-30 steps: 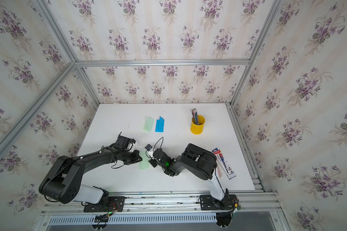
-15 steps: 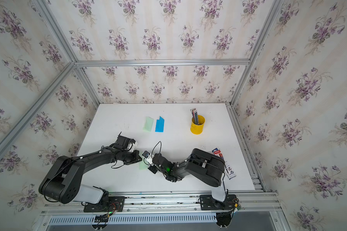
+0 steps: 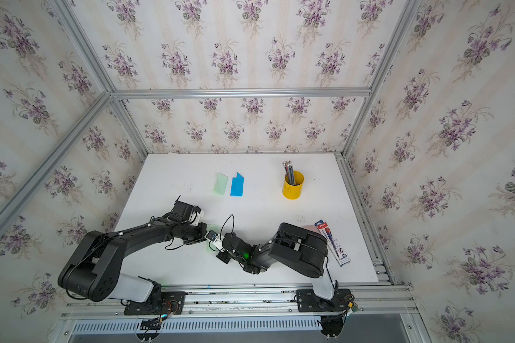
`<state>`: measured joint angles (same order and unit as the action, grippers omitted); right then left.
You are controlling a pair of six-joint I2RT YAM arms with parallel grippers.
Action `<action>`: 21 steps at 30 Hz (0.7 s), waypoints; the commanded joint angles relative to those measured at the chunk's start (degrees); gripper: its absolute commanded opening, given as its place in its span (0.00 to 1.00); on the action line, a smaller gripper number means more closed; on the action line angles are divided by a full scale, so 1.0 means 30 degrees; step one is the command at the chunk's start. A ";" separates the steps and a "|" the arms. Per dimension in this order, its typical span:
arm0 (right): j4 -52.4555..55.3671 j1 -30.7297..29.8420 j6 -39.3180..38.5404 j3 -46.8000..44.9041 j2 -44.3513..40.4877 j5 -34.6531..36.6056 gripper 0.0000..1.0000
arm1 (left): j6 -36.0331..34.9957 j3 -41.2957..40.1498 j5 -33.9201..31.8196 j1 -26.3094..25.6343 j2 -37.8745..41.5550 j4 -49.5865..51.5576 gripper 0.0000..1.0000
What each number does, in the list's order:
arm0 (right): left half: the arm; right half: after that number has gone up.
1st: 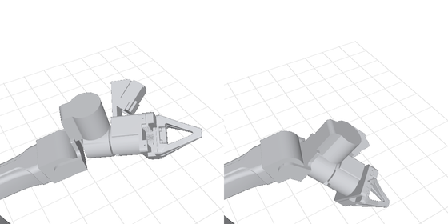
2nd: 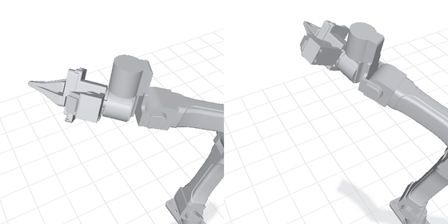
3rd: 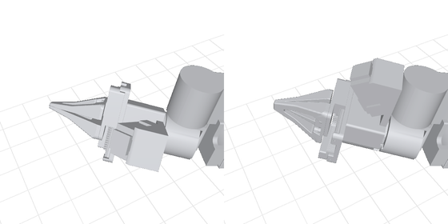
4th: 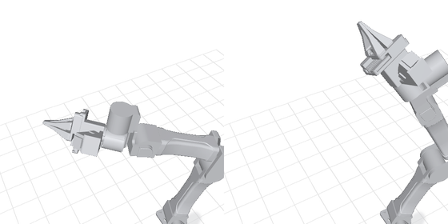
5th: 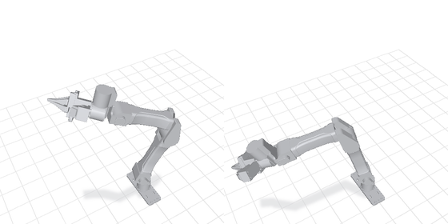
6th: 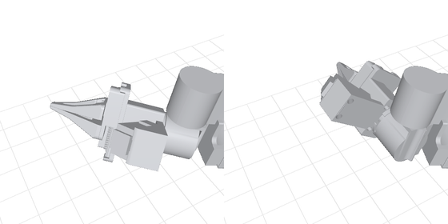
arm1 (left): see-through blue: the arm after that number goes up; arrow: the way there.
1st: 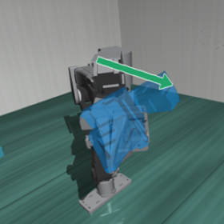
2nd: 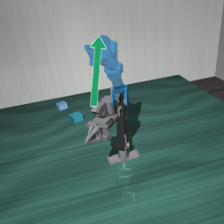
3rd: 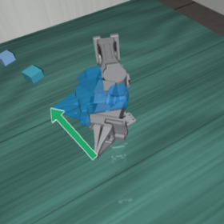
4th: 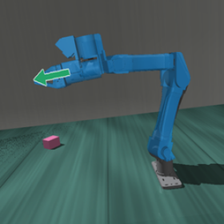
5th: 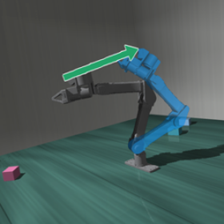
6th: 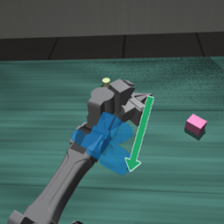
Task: Fold the square paper along the opposite sides
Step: Smooth out the paper at the center of the board.
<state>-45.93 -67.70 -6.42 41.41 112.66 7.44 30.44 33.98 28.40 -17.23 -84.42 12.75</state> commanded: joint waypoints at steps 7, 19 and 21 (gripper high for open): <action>0.0655 -0.0282 0.0165 -0.1074 0.0132 -0.0073 0.00 | -0.0343 0.0064 -0.2224 0.0032 -0.0306 0.2399 0.00; 0.2233 -0.0724 0.0058 -0.1732 -0.0547 0.0024 0.00 | -0.0380 0.0218 -0.2173 0.0120 -0.0541 0.2311 0.00; 0.2465 -0.0724 0.0117 -0.1733 -0.0504 0.0038 0.00 | -0.0404 0.0218 -0.2202 0.0120 -0.0542 0.2341 0.00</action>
<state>-47.90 -69.73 -6.24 36.62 110.85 8.29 30.37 35.18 28.67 -16.97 -85.38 14.22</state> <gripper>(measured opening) 0.067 0.059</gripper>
